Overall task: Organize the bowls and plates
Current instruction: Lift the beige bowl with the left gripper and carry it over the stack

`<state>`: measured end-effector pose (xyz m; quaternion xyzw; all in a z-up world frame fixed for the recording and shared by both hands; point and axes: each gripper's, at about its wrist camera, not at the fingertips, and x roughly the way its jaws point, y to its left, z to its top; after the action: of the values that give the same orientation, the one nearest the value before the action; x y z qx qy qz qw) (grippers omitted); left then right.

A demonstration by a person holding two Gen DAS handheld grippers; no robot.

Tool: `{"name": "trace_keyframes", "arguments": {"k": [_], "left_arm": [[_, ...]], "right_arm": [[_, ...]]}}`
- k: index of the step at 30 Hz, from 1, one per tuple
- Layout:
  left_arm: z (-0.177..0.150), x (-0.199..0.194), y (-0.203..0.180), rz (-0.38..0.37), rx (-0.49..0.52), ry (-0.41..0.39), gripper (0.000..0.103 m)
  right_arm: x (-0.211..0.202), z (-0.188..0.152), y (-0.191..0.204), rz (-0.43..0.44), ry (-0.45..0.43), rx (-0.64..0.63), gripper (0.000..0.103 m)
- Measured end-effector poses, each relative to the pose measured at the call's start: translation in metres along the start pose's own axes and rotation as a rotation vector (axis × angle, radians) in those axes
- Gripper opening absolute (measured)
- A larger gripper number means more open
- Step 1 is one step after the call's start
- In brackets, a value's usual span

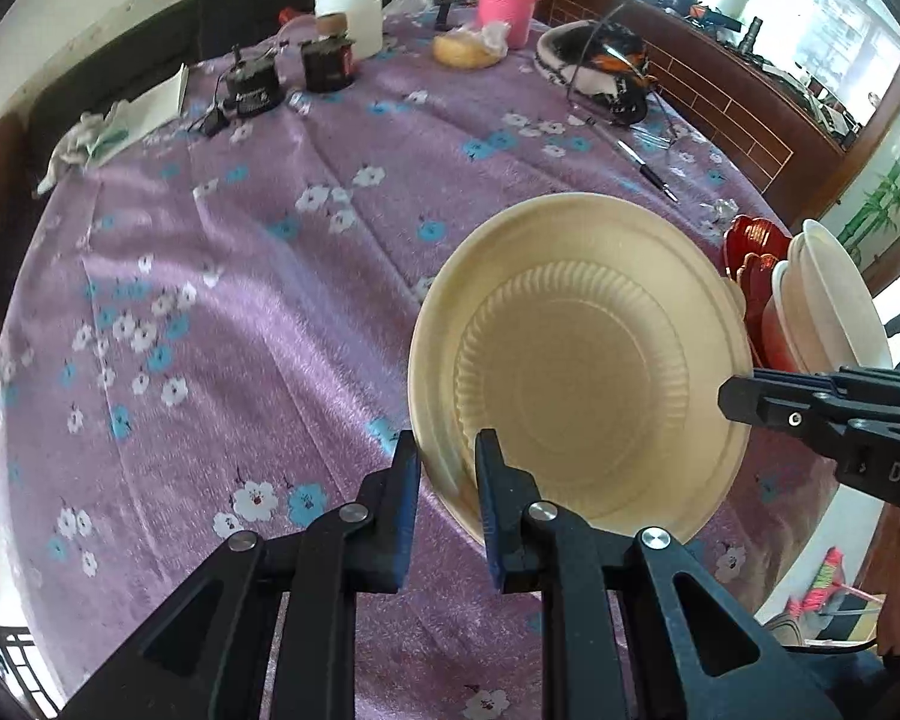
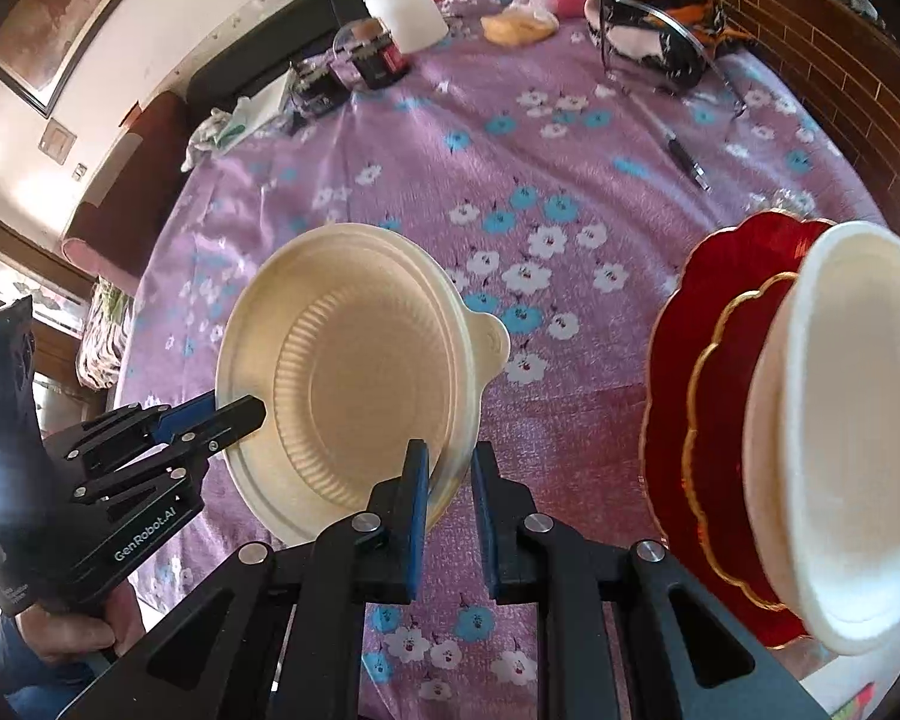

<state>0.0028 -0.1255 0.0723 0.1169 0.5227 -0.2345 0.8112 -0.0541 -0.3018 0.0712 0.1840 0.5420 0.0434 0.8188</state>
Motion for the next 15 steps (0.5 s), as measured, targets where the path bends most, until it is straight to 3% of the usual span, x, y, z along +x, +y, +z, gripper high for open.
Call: {"name": "trace_keyframes", "arguments": {"k": [15], "left_arm": [[0.03, -0.034, -0.054, -0.044, 0.097, -0.081, 0.018]], "right_arm": [[-0.074, 0.0, -0.027, 0.008, -0.116, 0.049, 0.016]]}}
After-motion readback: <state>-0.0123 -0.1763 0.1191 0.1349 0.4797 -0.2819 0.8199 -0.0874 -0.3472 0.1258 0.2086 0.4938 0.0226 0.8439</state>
